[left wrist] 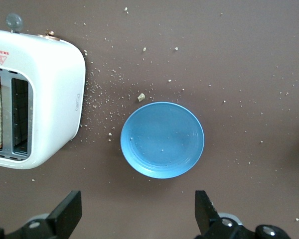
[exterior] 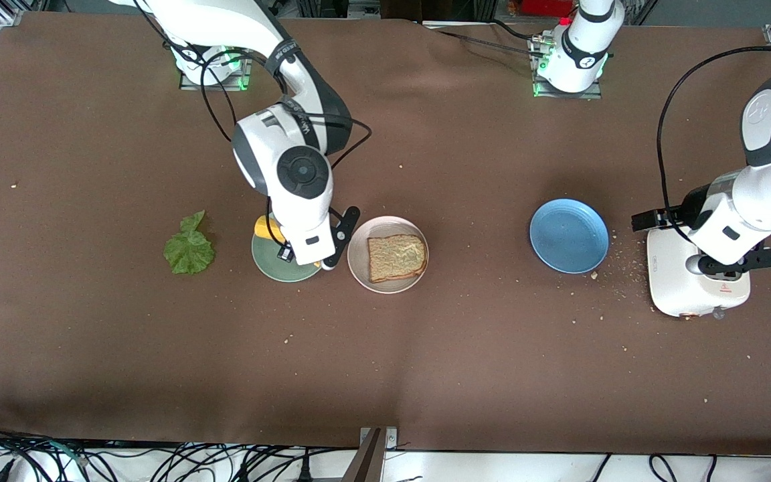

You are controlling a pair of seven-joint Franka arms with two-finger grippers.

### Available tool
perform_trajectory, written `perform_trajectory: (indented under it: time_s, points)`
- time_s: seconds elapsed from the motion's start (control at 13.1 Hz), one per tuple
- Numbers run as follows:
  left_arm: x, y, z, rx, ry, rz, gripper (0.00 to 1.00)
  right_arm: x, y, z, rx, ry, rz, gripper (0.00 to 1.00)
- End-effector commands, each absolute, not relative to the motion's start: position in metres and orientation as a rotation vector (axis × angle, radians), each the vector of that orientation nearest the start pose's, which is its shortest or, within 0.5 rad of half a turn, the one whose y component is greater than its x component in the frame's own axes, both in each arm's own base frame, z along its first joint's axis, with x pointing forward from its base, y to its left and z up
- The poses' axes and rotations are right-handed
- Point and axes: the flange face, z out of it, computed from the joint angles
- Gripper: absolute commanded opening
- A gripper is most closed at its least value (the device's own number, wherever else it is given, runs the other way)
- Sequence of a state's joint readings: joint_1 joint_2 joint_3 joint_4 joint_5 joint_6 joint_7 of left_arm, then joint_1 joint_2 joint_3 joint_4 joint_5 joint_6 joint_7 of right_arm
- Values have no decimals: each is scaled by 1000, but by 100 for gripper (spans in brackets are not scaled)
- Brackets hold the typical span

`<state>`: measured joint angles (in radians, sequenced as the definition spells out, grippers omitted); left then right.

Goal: Make sandwich in beige plate with both arms
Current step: 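Move the mustard bottle with the right gripper over the bread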

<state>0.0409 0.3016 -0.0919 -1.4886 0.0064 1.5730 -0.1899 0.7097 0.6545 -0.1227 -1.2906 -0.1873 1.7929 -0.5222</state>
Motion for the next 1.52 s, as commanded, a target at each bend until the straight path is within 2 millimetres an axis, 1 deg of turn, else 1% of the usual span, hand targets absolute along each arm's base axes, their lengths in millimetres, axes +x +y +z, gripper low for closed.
perform_trajectory:
  time_s: [0.0, 0.15, 0.3, 0.38, 0.53, 0.68, 0.84, 0.91, 1.06, 1.22, 1.45]
  points:
    - [627, -23, 485, -3078, -197, 320, 100, 574, 436, 354, -2889, -2057, 217, 0]
    - [627, -23, 485, -3078, -198, 320, 100, 559, 458, 347, -2938, -2187, 193, 0]
    - [627, -23, 484, -3078, -197, 323, 100, 543, 478, 333, -2921, -2354, 201, 0]
    - [627, -24, 484, -3078, -195, 323, 100, 531, 490, 322, -2897, -2444, 216, 0]
    - [627, -23, 484, -3078, -197, 323, 100, 512, 504, 295, -2871, -2609, 309, 0]
    - [627, -23, 484, -3078, -197, 323, 100, 502, 510, 271, -2846, -2723, 389, 0]
    - [628, -22, 481, -3077, -200, 330, 100, 498, 513, 263, -2830, -2777, 414, 0]
    - [628, -23, 481, -3077, -197, 330, 100, 496, 512, 255, -2819, -2787, 438, 0]
    - [628, -23, 481, -3077, -197, 330, 100, 495, 513, 251, -2803, -2804, 448, 0]
    - [628, -23, 481, -3077, -200, 330, 100, 495, 512, 252, -2782, -2818, 461, 0]
    - [628, -24, 481, -3077, -195, 330, 100, 501, 510, 263, -2684, -2874, 499, 0]
